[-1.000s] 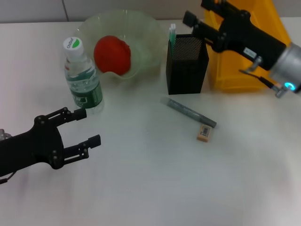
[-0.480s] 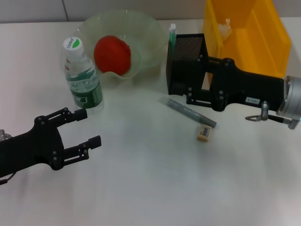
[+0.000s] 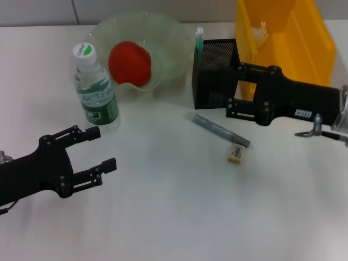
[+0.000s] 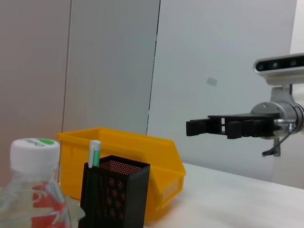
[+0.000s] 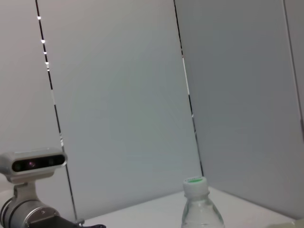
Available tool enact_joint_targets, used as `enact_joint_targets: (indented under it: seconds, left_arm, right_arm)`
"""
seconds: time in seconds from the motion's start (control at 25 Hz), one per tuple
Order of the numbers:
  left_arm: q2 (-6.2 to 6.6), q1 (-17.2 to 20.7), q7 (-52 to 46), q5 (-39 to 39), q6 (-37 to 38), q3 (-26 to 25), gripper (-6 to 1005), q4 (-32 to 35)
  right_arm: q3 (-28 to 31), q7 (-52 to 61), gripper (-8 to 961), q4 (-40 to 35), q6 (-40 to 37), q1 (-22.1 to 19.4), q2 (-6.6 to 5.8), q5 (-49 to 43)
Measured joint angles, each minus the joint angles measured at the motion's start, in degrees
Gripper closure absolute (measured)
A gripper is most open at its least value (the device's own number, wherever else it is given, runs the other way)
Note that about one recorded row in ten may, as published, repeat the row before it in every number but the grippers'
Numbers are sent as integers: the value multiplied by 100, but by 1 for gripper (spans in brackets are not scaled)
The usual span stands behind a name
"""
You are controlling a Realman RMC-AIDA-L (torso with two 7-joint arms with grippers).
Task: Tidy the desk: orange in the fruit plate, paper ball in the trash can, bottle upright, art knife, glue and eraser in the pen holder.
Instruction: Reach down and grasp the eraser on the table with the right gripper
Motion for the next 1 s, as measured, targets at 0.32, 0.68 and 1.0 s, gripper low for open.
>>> enact_joint_targets:
  seconds: [0.32, 0.68, 1.0]
  left_arm:
    - [0, 0, 0, 0, 3, 0, 230, 0]
    - [-13, 0, 1, -1, 54, -11, 230, 10]
    - [-26, -8, 1, -1, 69, -70, 230, 18]
  right_arm:
    - [-27, 2401, 264, -1853, -259, 214, -14, -1880]
    - [-43, 3861, 265, -2657, -877, 1109, -45, -4309]
    - [-607, 4259, 264, -2600, -849, 1760, -24, -5421]
